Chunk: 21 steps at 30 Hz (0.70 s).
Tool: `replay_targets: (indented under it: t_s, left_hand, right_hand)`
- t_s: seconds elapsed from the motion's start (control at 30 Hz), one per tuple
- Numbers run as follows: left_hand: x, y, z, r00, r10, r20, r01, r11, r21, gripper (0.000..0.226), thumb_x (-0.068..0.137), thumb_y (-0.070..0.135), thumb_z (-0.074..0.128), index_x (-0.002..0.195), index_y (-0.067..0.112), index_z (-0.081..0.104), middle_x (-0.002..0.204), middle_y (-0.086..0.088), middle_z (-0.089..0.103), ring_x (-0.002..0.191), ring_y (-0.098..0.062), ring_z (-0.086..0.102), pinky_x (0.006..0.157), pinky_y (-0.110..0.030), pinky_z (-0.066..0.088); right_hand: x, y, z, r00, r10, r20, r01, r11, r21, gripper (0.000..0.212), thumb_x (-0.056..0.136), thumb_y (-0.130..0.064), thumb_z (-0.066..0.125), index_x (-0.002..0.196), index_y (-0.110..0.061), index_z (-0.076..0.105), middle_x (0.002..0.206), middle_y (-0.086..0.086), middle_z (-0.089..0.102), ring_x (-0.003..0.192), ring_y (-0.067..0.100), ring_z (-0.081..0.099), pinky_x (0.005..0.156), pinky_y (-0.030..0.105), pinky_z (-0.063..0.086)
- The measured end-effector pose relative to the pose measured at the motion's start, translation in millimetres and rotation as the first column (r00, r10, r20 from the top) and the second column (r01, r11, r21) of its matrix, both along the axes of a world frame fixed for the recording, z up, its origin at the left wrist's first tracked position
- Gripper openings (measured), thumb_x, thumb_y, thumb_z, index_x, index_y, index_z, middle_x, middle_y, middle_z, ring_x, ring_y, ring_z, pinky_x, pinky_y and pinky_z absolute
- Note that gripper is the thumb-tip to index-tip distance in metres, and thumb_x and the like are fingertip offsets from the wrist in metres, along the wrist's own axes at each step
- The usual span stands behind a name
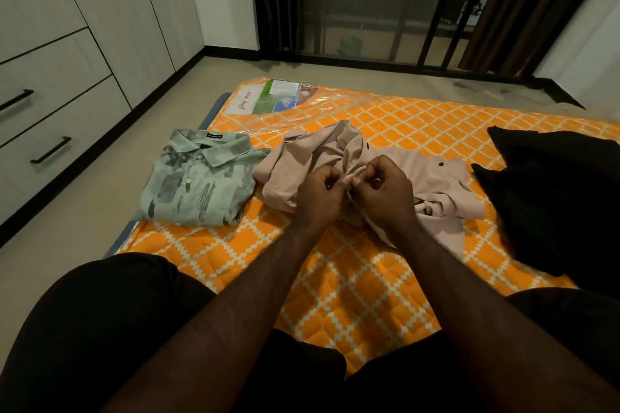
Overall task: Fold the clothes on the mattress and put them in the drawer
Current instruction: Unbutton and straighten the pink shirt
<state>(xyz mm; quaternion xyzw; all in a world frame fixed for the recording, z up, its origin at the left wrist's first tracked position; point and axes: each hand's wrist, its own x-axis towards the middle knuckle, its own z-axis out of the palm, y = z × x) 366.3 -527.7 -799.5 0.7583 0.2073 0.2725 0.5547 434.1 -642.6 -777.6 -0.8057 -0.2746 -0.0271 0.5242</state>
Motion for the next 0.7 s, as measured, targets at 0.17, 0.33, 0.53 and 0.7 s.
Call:
replay_targets:
  t_s: [0.17,0.33,0.53,0.7]
  left_hand:
    - [2.7,-0.3,1.8,0.999,-0.014,-0.036,0.016,0.998,0.065,0.009,0.099,0.018,0.061,0.093,0.011,0.065,0.085,-0.004,0.066,0.082,-0.022,0.064,0.075,-0.049,0.057]
    - [4.2,-1.1,1.6,0.993,0.014,-0.119,0.000,0.993,0.121,0.009,0.099,0.016,0.060,0.093,0.010,0.064,0.086,-0.005,0.065,0.082,-0.022,0.063,0.075,-0.048,0.057]
    - [6.3,-2.4,0.5,0.975,0.099,-0.198,-0.069,0.986,0.150,0.007,0.095,0.011,0.062,0.090,0.007,0.066,0.088,-0.006,0.065,0.082,-0.022,0.063,0.065,-0.040,0.056]
    - [8.6,-5.6,0.3,0.961,0.122,-0.248,-0.081,0.982,0.169,0.005,0.093,0.009,0.058,0.090,0.005,0.060,0.089,-0.011,0.061,0.083,-0.028,0.060,0.070,-0.047,0.054]
  right_hand:
    - [-0.2,2.3,-3.1,0.996,-0.015,-0.091,0.016,1.000,0.009,0.025,0.082,-0.015,0.071,0.076,-0.023,0.048,0.074,0.002,0.066,0.068,0.018,0.062,0.059,0.040,0.054]
    - [-0.2,4.1,-5.3,0.994,-0.017,-0.109,0.013,0.999,-0.038,0.024,0.083,-0.014,0.071,0.077,-0.021,0.049,0.076,0.004,0.066,0.072,0.025,0.063,0.063,0.044,0.054]
    - [-1.1,6.7,-7.6,0.998,-0.017,-0.057,0.010,0.992,-0.129,0.028,0.085,-0.010,0.072,0.076,-0.022,0.049,0.076,0.000,0.064,0.067,0.012,0.056,0.053,0.014,0.039]
    - [-4.0,8.2,-7.4,0.998,-0.006,-0.066,-0.004,0.989,-0.150,0.025,0.087,-0.008,0.069,0.079,-0.023,0.051,0.075,-0.006,0.061,0.067,0.006,0.054,0.055,0.011,0.040]
